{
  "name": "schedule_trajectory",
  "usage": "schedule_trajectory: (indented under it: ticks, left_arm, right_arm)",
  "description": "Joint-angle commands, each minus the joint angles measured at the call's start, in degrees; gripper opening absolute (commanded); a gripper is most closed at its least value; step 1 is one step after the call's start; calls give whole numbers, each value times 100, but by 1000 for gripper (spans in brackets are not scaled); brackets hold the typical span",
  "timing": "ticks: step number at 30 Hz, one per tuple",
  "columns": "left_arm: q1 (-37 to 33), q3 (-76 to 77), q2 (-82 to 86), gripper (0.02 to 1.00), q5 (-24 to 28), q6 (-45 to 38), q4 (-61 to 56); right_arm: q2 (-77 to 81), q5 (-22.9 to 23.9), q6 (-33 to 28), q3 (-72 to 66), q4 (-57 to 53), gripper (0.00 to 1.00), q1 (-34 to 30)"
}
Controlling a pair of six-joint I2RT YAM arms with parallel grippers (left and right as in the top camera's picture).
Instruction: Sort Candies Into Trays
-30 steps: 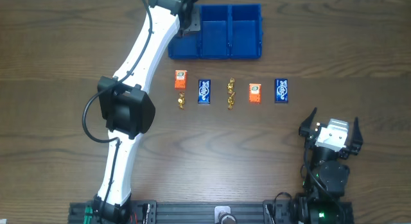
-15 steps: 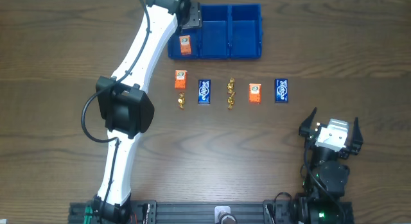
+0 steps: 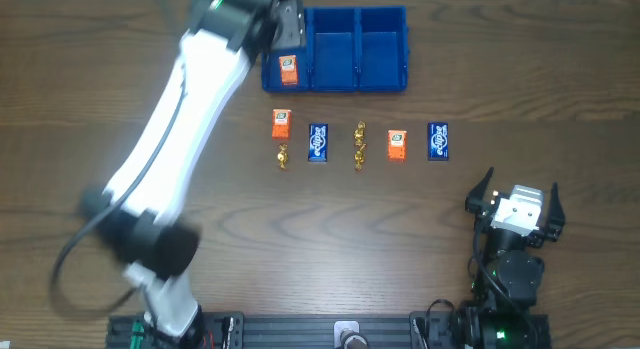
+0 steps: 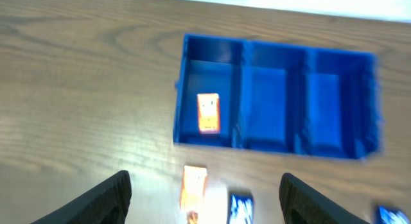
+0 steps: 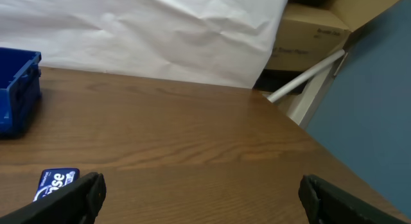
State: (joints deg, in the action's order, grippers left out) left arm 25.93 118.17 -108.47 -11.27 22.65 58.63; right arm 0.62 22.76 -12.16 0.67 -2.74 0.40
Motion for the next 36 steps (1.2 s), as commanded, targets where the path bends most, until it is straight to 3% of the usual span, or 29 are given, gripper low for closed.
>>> schedule_trajectory:
  ticks: [1, 7, 20, 36]
  left_arm:
    - [13, -1580, 382, 748, 131, 319, -302]
    - [-116, -2531, 127, 744, 570, 304, -981]
    - [-229, -2643, -1187, 796, 1226, 131, -1307]
    - [-254, -2643, -1506, 783, 1283, -374, -1357]
  right_arm:
    - [-39, 55, -31, -20, -28, 998, 17]
    - [-39, 55, -33, -20, -31, 998, 17]
    - [-39, 55, -31, -20, -31, 998, 17]
    - [-39, 55, -31, -20, -31, 998, 17]
